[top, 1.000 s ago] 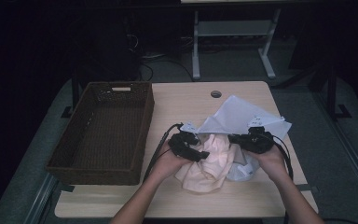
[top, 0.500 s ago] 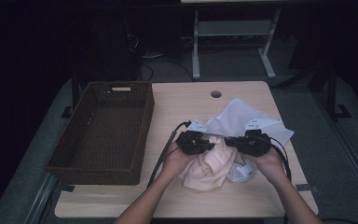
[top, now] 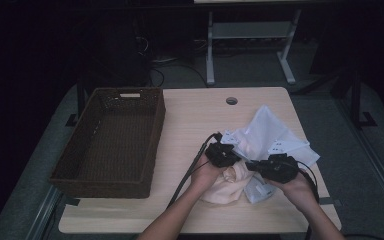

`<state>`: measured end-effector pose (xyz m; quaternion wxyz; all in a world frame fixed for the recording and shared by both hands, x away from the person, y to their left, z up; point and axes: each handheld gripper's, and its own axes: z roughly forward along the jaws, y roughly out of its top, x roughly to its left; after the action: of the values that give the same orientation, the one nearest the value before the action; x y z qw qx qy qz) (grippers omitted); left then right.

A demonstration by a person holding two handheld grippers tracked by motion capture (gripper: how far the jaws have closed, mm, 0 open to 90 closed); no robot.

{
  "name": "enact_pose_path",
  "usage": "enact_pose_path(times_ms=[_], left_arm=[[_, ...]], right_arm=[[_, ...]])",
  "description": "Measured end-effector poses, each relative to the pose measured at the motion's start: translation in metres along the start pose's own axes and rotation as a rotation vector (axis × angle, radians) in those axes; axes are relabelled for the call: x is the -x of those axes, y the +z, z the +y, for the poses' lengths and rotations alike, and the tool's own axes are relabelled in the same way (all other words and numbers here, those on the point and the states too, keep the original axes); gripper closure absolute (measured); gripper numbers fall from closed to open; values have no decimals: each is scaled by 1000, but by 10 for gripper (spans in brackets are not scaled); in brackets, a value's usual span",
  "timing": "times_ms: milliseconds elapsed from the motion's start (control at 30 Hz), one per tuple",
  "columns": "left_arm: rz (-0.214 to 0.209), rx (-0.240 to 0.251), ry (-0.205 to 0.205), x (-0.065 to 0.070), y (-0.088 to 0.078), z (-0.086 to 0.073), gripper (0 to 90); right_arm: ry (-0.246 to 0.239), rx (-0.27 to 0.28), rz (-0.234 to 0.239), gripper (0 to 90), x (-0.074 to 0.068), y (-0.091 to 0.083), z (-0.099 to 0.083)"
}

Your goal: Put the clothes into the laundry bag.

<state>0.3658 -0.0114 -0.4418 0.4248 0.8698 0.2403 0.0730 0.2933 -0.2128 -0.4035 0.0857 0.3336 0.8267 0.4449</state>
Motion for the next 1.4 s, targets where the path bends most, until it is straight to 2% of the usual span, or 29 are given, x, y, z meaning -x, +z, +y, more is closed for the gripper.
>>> enact_pose_path(times_ms=[100,133,167,233,300,333,367,400,433,467,500,533,567,600,667,733,767,800,933,967,1000,1033,1167,1200,1233,1267,1333,1400], left_arm=[[-1,-7,1,0,-4,-1,703],[-15,-14,-13,-1,-13,-3,651],[-15,-14,-13,-1,-13,-3,620],[-35,-20,-27,-2,-30,-8,540],[-36,-14,-29,-4,-45,-14,492],[-36,-14,-29,-4,-45,-14,458],[-36,-17,-26,-5,-52,-18,434],[-16,-33,-22,-6,-62,-25,405],[-16,-33,-22,-6,-62,-25,382],[24,-52,-16,-11,-71,-39,356],[24,-52,-16,-11,-71,-39,345],[37,-63,-47,-18,-73,-50,337],[37,-63,-47,-18,-73,-50,325],[44,-77,-73,-24,-71,-57,318],[31,-97,-88,-28,-65,-60,318],[18,-104,-86,-29,-63,-61,324],[5,-118,-75,-28,-59,-62,359],[7,-133,-53,-25,-56,-62,480],[2,-153,-23,-21,-54,-61,733],[2,-153,-23,-21,-54,-61,786],[-9,-152,-22,-21,-55,-61,786],[-20,-152,-16,-20,-55,-61,839],[-53,-145,8,-12,-58,-58,863],[-76,-127,21,-6,-60,-55,863],[-76,-127,21,-6,-60,-55,864],[-92,-109,43,1,-61,-51,864],[-100,-96,49,4,-61,-49,864],[-109,-86,69,10,-60,-45,863]], right_arm=[[1,-11,-1,864,-1,1,-5],[5,-11,3,864,0,2,-6],[5,-11,3,864,0,2,-6],[3,-15,4,864,-1,3,-6],[-2,-19,4,864,-2,4,-7],[-4,-19,3,864,-2,5,-7],[-2,-19,2,864,-1,5,-7],[-1,-19,3,863,-1,6,-7],[-1,-19,3,863,-1,6,-7],[-3,-19,6,864,-1,7,-7],[-3,-18,7,864,-1,8,-7],[-4,-21,7,863,-1,9,-7],[-4,-21,7,863,-1,9,-7],[-7,-23,6,863,-1,10,-7],[-11,-27,6,863,-1,11,-7],[-8,-27,6,864,-1,11,-8],[-9,-28,6,863,0,11,-8],[-8,-31,7,863,1,12,-9],[-10,-32,9,864,2,13,-9],[-10,-32,9,864,2,13,-9],[-10,-32,8,864,2,14,-9],[-10,-35,7,864,2,14,-9],[-10,-31,2,864,2,16,-8],[-7,-29,2,864,3,18,-7],[-7,-29,2,864,3,18,-7],[-9,-26,5,864,3,21,-5],[-9,-24,6,864,3,22,-4],[-29,-7,27,864,-2,24,2]])
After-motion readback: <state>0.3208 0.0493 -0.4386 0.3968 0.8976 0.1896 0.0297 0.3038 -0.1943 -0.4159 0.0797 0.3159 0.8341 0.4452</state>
